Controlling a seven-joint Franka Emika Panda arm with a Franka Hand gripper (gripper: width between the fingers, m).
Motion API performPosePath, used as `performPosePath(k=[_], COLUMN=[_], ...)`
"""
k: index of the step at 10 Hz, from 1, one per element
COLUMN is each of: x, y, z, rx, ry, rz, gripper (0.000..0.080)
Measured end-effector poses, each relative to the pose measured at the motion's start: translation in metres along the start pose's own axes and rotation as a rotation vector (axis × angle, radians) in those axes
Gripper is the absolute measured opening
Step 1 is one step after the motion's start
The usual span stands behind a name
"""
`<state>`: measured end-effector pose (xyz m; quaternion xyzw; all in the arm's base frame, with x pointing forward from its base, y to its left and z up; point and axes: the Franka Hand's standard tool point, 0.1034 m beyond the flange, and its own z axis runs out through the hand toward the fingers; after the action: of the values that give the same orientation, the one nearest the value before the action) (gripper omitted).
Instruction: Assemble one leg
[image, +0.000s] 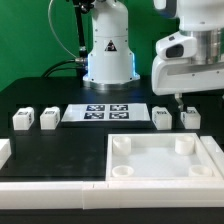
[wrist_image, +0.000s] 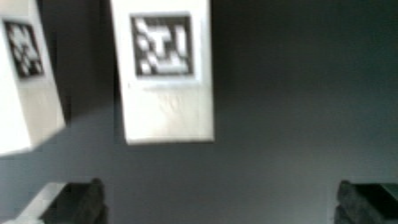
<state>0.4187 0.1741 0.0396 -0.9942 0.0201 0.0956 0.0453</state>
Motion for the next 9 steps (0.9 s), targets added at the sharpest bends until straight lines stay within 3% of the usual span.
performPosePath(k=[3,5,7,8,9], x=[0.005,0.001,-0.007,-0.002,-0.008], y=[0.006,0.008,0.006,0.003,0.004], z=[-0.004,-0.003,0.007,0.019,0.023], rx=[-0.022,-0.038,-0.065,-0.056,-0.059], ry=[-0.210,-0.436,-0.628,-0.585,-0.582], rz=[-0.026,-0.031,0.007,0.006,0.006], gripper=[0.0649,0.0649,0.0649,0.0649,0.0649])
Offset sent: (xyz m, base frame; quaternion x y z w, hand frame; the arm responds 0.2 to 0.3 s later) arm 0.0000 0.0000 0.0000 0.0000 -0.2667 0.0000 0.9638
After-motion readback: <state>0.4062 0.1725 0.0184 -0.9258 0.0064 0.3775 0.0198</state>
